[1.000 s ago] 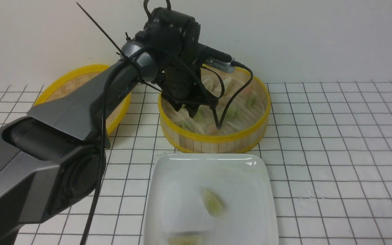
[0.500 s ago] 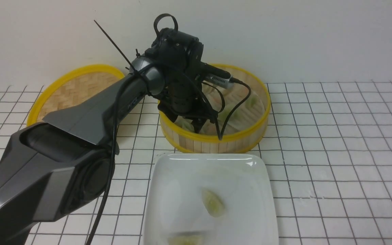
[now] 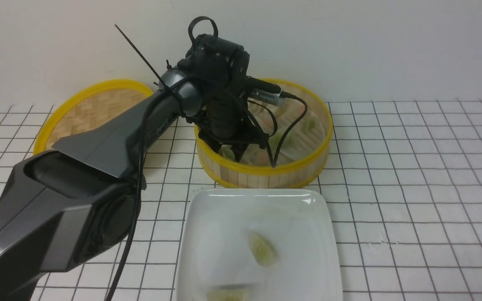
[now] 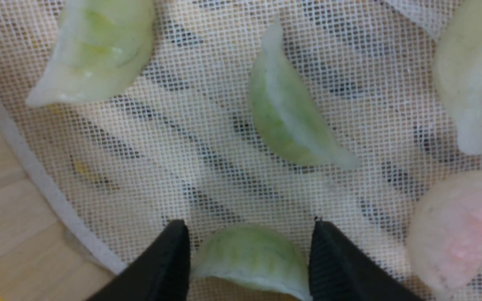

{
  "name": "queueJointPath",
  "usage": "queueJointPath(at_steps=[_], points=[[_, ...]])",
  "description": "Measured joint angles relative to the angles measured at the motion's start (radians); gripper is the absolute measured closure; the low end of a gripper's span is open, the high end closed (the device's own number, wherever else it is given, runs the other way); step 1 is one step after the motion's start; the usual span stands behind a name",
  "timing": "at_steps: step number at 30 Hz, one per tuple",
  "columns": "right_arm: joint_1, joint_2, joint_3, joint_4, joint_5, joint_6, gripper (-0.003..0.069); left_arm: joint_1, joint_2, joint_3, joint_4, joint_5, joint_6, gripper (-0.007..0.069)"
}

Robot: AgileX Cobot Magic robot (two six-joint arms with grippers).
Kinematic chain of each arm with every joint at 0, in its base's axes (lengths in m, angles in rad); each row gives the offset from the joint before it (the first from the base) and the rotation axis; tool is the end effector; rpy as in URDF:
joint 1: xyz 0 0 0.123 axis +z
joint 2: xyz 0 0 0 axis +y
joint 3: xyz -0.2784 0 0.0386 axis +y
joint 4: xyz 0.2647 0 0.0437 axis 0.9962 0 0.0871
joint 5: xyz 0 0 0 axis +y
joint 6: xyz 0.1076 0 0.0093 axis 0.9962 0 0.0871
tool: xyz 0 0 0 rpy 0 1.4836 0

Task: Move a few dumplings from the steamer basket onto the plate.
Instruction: Use the left arm to grab a dumpling from the steamer, then use the left arm to put the dumpling into the plate

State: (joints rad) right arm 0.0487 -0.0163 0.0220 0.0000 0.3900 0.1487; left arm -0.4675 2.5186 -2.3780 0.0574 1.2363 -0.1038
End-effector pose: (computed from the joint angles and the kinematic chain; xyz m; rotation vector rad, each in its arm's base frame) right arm 0.0887 0.0043 0.1664 0.0940 1.8792 0.1355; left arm 0.4907 -0.2411 0.1566 0.5322 2.8058 -0.0359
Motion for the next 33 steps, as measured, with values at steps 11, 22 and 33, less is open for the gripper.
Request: queueJointPath(at_steps=[11, 22, 33], points=[[0.0, 0.0, 0.0, 0.0, 0.0, 0.0, 0.0673, 0.0, -0.041, -0.051, -0.057, 0.001, 0.055, 0.0298], [0.0, 0.0, 0.0, 0.0, 0.0, 0.0, 0.0673, 0.007, -0.288, 0.016, -0.115, 0.012, 0.104, 0.0298], [0.0, 0.0, 0.0, 0.0, 0.0, 0.0, 0.0673, 0.007, -0.631, 0.748, -0.208, 0.012, 0.218, 0.0298]])
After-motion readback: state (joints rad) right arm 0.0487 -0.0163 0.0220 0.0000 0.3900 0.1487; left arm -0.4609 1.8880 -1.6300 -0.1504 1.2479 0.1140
